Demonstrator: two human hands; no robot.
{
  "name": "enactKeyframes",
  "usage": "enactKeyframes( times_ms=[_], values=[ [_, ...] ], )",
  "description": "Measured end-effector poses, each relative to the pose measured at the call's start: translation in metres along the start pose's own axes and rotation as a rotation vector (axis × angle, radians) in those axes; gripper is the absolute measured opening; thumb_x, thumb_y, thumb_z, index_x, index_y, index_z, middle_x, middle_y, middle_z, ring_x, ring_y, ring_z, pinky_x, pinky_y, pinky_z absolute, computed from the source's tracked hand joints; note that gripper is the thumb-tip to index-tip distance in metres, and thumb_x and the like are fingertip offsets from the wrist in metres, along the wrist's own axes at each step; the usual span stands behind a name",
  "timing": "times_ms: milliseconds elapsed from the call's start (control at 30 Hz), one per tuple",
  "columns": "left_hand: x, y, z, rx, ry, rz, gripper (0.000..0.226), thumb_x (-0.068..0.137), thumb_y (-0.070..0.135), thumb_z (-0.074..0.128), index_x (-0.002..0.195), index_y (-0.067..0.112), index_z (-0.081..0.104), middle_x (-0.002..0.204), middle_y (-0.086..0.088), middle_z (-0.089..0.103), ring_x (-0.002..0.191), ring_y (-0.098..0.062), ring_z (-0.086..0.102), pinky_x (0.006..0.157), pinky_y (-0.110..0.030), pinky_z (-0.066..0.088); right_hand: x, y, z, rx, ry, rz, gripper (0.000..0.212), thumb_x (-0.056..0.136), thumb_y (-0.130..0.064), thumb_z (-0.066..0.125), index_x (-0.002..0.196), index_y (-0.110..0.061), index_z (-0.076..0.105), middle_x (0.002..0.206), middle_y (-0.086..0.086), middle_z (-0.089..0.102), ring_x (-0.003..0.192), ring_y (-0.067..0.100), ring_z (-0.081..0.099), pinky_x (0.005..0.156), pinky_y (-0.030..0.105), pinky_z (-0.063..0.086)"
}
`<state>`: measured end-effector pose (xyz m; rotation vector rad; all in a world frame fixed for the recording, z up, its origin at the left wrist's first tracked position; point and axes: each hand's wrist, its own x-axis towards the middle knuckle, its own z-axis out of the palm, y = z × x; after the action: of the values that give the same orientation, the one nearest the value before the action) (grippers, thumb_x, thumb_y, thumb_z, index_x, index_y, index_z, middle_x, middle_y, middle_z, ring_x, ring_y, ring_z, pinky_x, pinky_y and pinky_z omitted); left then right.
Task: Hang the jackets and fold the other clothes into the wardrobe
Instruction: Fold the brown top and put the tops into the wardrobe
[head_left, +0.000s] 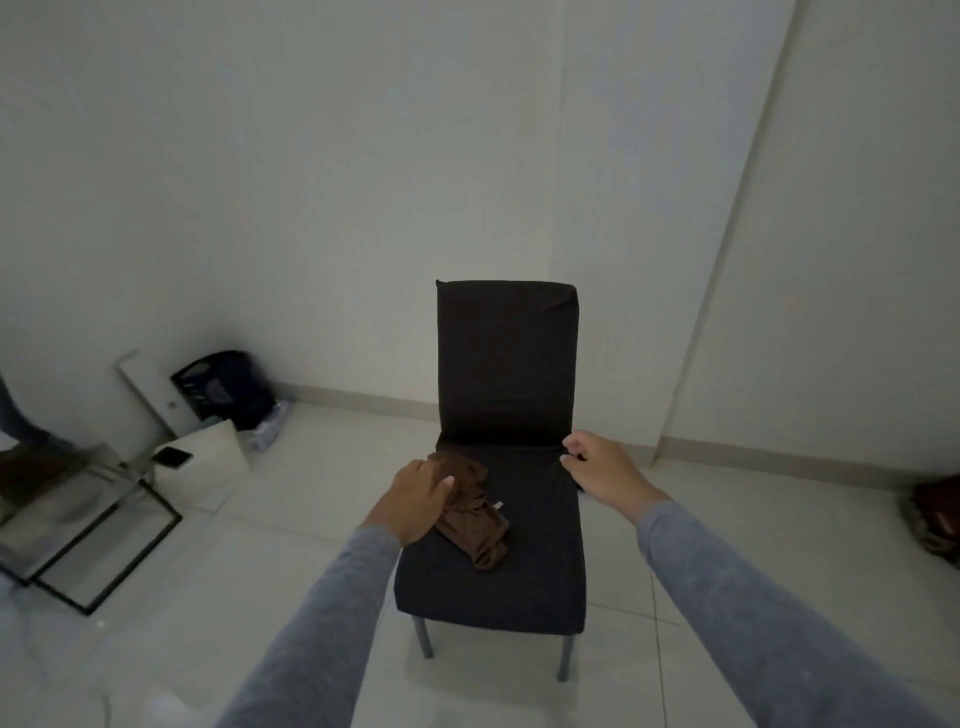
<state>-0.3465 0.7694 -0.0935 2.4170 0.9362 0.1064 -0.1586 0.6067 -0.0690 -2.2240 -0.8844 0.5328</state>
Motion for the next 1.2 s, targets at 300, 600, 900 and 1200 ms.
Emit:
enactKeyframes(
  times_ms=[300,600,900,1200],
  values=[
    [0.179,-0.089,0.059,0.026,-0.221,-0.009,0.032,0.098,0.026,0.042,0.121,0.006,0.05,0.122,-0.012,0.05,0.115,-0.028,0.047,0.098,-0.034,0.038,0.161,0.047,0.114,0.016,-0.089,0.231,0.03,0.095,-0.016,0.052,0.123,-0.005,0.055,0.127,0.011,0.056,0.117,0.024,0.053,0.096,0.029,0.041],
    [0.317,-0.171,0.139,0.129,-0.351,0.057,0.033,0.097,0.018,0.041,0.128,0.01,0.049,0.13,-0.006,0.048,0.122,-0.025,0.043,0.101,-0.032,0.034,0.259,0.118,0.247,0.144,-0.187,0.596,0.038,0.094,-0.015,0.051,0.13,-0.004,0.046,0.128,0.013,0.052,0.111,0.021,0.052,0.092,0.029,0.041],
    [0.366,-0.209,0.243,0.55,-0.389,0.063,0.043,0.094,0.023,0.04,0.135,0.014,0.037,0.139,-0.006,0.038,0.125,-0.024,0.037,0.099,-0.036,0.032,0.299,0.177,0.342,0.172,-0.226,0.832,0.05,0.085,-0.04,0.061,0.113,0.001,0.053,0.116,0.019,0.057,0.111,0.036,0.055,0.091,0.039,0.045],
    [0.373,-0.23,0.261,0.366,-0.252,0.036,0.031,0.097,0.019,0.034,0.123,0.017,0.051,0.126,-0.003,0.052,0.116,-0.023,0.043,0.098,-0.035,0.028,0.308,0.176,0.342,0.244,0.042,0.773,0.01,0.093,-0.015,0.054,0.092,-0.005,0.052,0.094,0.01,0.058,0.097,0.029,0.057,0.075,0.025,0.037]
  ],
)
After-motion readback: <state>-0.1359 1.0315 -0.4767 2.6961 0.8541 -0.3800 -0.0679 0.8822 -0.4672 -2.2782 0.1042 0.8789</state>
